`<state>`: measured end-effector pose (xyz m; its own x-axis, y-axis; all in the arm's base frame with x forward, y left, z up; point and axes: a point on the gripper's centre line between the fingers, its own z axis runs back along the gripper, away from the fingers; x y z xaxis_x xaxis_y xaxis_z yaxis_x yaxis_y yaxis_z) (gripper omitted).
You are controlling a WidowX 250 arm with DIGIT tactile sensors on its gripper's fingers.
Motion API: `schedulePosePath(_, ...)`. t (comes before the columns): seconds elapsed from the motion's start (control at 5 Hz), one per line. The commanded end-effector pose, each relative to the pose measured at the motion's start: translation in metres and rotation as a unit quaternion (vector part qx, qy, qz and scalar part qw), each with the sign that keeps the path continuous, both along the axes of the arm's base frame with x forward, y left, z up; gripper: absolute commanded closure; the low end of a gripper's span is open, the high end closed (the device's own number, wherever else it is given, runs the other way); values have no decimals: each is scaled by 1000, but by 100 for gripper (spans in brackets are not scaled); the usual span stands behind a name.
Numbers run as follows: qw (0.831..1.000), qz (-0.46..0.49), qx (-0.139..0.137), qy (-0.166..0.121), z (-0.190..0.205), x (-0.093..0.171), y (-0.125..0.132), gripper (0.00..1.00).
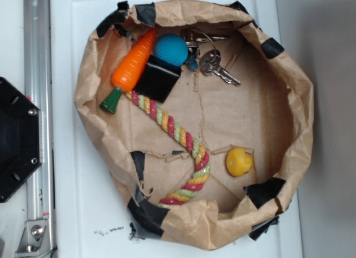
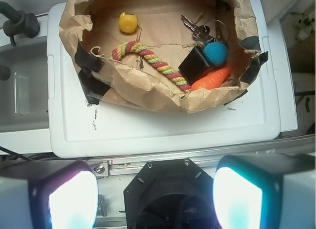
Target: Grab the yellow duck.
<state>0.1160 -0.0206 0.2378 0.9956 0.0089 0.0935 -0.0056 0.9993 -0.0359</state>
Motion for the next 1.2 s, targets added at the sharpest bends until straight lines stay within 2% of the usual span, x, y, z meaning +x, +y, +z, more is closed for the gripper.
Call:
schedulePosePath(0.0,1000,0,0,0,0,0,0,0)
schedulePosePath(0.2,998,-1,42,-45,-23,39,13,0)
schedulePosePath(0.4,997,-1,52,-56,-49,73,21,0)
schedulePosePath(0.6,998,-11,37,-58,-83,99,32,0)
schedulePosePath(0.8,995,-47,17,-89,-107,126,39,0)
schedulePosePath(1.0,992,-71,8,-108,-122,150,34,0)
